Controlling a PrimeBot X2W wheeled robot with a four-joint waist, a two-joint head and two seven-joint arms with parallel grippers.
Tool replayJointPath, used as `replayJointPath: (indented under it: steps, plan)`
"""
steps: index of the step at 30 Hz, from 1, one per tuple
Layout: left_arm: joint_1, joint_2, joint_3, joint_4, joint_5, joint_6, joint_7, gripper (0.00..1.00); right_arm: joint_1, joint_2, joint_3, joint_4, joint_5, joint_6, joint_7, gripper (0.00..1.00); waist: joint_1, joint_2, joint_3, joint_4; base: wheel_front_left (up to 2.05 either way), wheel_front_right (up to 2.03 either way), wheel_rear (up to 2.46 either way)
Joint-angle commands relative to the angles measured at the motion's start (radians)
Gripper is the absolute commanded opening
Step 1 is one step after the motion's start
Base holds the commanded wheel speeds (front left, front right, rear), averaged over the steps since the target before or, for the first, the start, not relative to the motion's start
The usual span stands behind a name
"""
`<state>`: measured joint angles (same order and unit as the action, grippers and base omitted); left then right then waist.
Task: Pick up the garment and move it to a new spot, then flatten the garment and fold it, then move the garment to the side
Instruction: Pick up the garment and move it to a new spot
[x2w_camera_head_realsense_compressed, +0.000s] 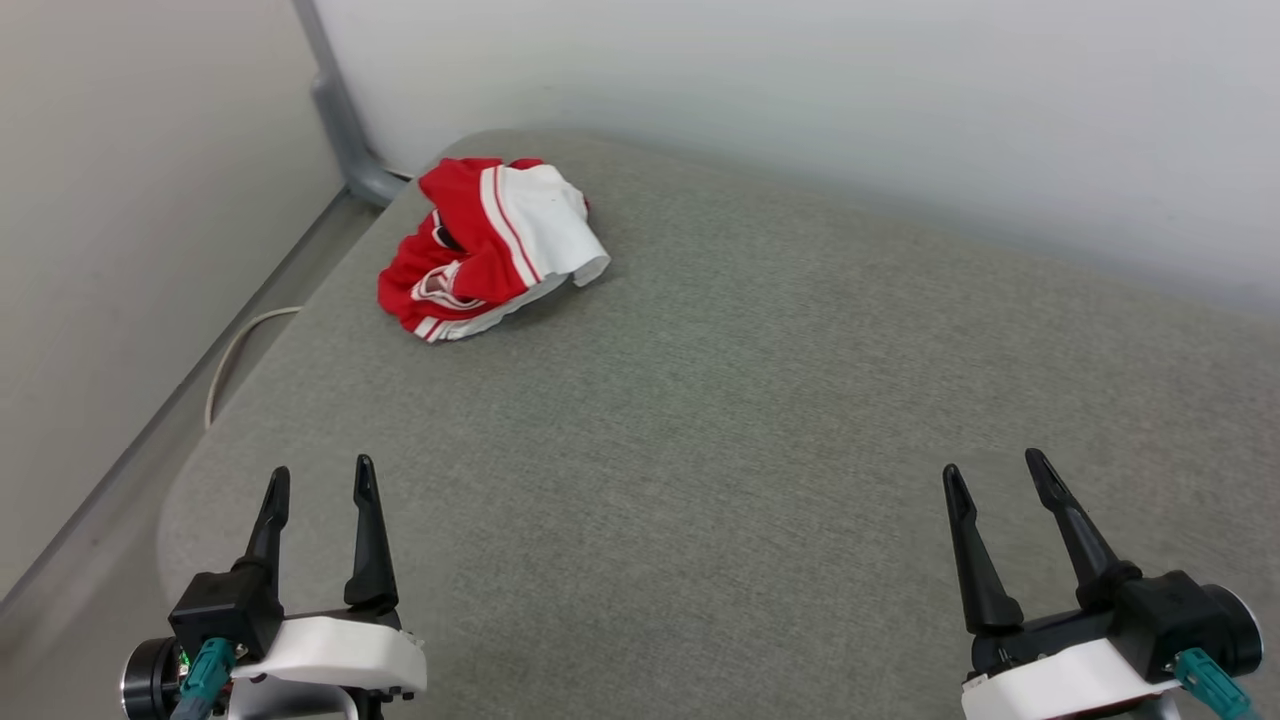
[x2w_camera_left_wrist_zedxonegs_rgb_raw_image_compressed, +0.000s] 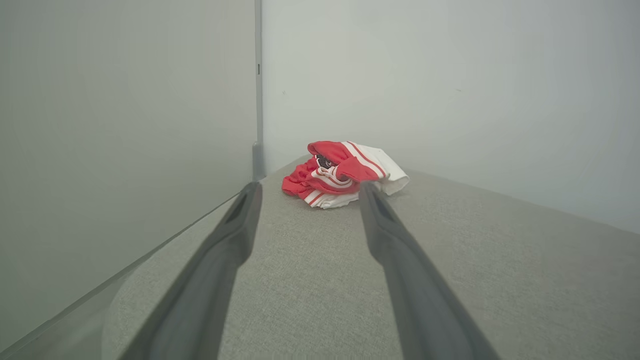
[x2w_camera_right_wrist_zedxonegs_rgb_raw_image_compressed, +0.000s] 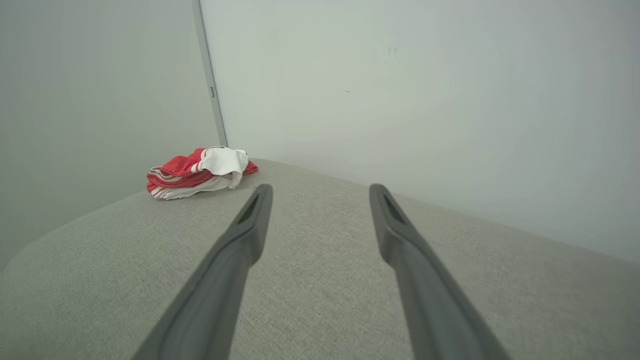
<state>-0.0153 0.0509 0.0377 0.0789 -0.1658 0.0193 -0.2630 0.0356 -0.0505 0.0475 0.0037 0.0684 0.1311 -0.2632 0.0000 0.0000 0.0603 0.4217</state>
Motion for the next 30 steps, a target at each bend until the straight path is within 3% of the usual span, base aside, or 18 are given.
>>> replayJointPath:
  steps: [1,15,23,30]
  plan:
    - [0.005,-0.001,0.003,0.003,-0.004,0.005,-0.003,1.00,-0.011,0.001,-0.001,-0.003,-0.009,-0.001,-0.002,1.00,0.0000,0.0000,0.008,0.028,0.00,0.00,0.00]
    - [-0.013,-0.001,0.027,0.019,-0.047,-0.001,-0.003,1.00,-0.020,0.001,0.012,-0.003,-0.020,-0.001,-0.002,1.00,0.0000,0.0000,0.017,0.050,0.00,0.00,0.00]
    - [-0.196,0.003,0.117,0.069,-0.005,-0.086,-0.003,1.00,-0.063,0.001,0.017,-0.020,-0.058,-0.001,-0.002,1.00,0.0000,0.0000,0.095,-0.022,0.00,0.00,0.00]
    - [-0.452,0.066,0.206,0.141,-0.024,-0.138,-0.003,1.00,-0.122,-0.019,0.017,-0.064,-0.096,-0.001,-0.002,1.00,0.0000,0.0000,0.221,-0.110,0.00,0.00,0.00]
